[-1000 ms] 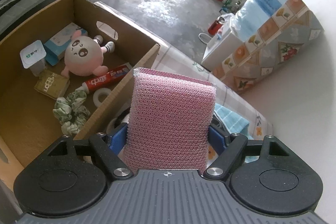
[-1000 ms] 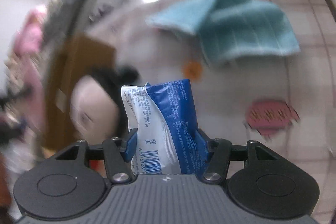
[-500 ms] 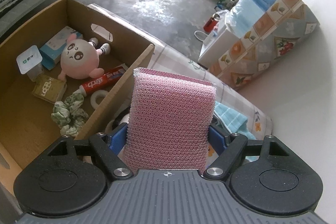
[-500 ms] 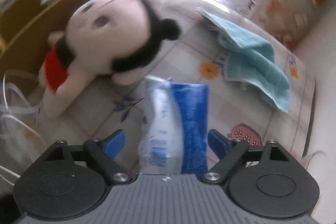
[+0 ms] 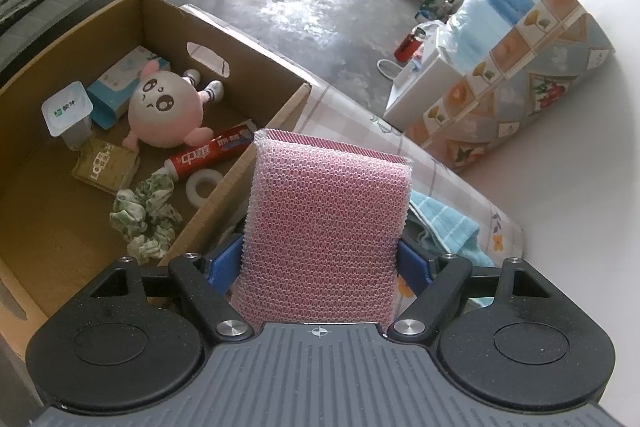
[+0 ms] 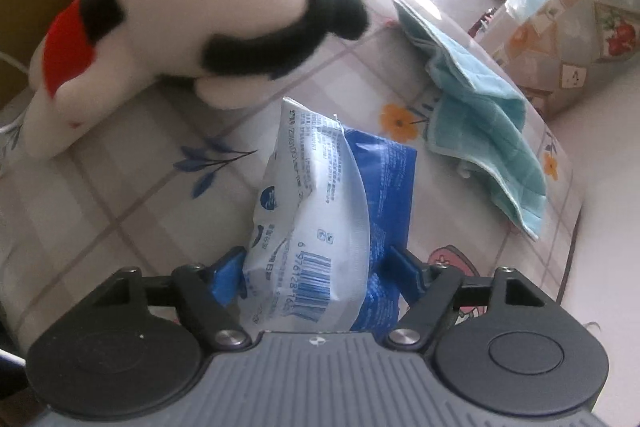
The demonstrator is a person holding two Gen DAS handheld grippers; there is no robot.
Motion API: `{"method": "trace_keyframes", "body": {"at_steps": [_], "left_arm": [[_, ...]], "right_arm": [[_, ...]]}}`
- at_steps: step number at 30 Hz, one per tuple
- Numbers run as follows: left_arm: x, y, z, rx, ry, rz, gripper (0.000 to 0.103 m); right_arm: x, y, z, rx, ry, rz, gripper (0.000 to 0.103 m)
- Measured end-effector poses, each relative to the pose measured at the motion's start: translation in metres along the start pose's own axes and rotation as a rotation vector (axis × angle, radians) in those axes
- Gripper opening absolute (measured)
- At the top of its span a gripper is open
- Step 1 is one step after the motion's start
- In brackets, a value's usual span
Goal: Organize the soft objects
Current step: 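Hold the pink sponge above the box while the right tool lifts the wipes pack off the mat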
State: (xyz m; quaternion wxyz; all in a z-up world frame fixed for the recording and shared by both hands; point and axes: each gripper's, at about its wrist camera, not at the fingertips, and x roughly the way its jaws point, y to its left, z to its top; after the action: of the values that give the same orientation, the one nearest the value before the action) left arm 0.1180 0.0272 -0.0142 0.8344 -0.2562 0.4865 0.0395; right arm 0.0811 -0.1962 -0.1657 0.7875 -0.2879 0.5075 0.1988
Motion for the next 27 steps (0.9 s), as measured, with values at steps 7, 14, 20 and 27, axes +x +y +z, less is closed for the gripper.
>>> {"method": "trace_keyframes", "body": {"at_steps": [7,14,20,27], "left_arm": [[0.001,-0.002,-0.001,0.000,0.000,-0.002,0.080],[0.005,-0.006,-0.001,0.001,0.003,-0.002,0.080],[0.008,-0.012,-0.002,0.011,0.006,-0.007,0.080],[0.009,-0.015,-0.004,0.007,0.011,-0.009,0.080]], "right_arm": [[-0.002,-0.082,-0.006,0.541,-0.039,0.382,0.070],[0.023,-0.121,-0.057,1.054,-0.015,0.784,0.069],[-0.001,-0.129,-0.088,1.086,-0.011,0.627,0.089],[-0.023,-0.141,-0.101,1.045,0.031,0.378,0.095]]}}
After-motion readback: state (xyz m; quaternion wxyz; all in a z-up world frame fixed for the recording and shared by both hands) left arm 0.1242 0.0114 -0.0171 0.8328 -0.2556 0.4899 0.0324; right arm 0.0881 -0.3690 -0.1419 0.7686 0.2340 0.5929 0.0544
